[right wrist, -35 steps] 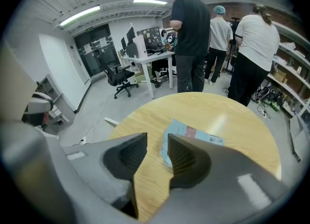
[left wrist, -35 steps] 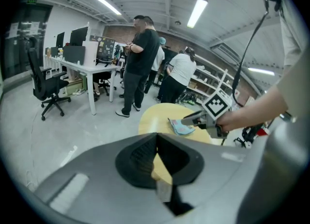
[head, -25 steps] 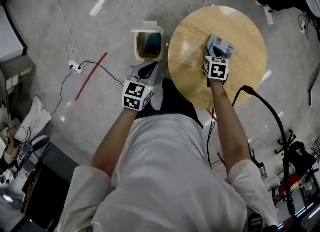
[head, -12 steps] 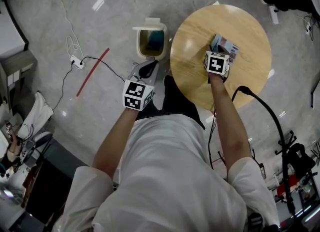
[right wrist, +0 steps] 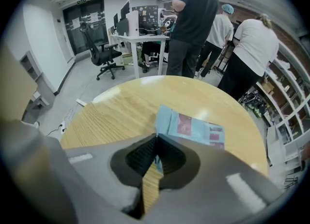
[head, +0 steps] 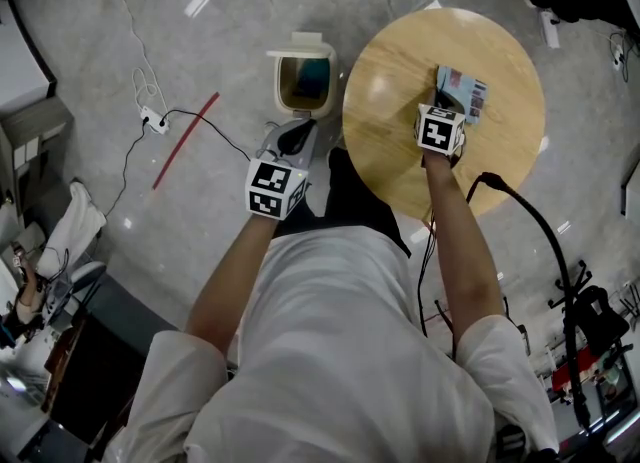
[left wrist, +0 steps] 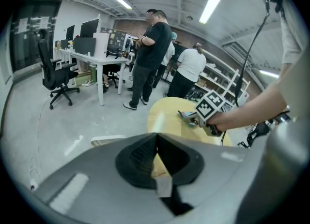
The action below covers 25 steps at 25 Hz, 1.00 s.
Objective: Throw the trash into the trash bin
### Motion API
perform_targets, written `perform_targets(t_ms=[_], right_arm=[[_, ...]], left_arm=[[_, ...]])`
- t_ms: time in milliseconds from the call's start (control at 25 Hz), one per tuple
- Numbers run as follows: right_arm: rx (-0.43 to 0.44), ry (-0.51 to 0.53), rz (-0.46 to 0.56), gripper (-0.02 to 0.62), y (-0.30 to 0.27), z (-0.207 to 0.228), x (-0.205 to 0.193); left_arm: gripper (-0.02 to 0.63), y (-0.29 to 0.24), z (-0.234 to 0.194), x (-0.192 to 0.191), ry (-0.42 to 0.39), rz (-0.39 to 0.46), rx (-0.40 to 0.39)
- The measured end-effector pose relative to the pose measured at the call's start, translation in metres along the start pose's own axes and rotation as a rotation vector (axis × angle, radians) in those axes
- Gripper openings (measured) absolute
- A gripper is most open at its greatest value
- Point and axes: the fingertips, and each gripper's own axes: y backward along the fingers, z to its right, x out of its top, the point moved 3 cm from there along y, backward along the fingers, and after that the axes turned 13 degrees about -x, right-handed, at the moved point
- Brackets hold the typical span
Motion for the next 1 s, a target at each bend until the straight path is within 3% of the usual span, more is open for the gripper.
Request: perform_targets(t_ms=[1000], right_arm=[[-0.111,-0.092,0.131,0.002,0.086,0.037,0.005]], left_arm=[[0.005,0.041,0.002,0.026,-0.122,0.067,-0.024]])
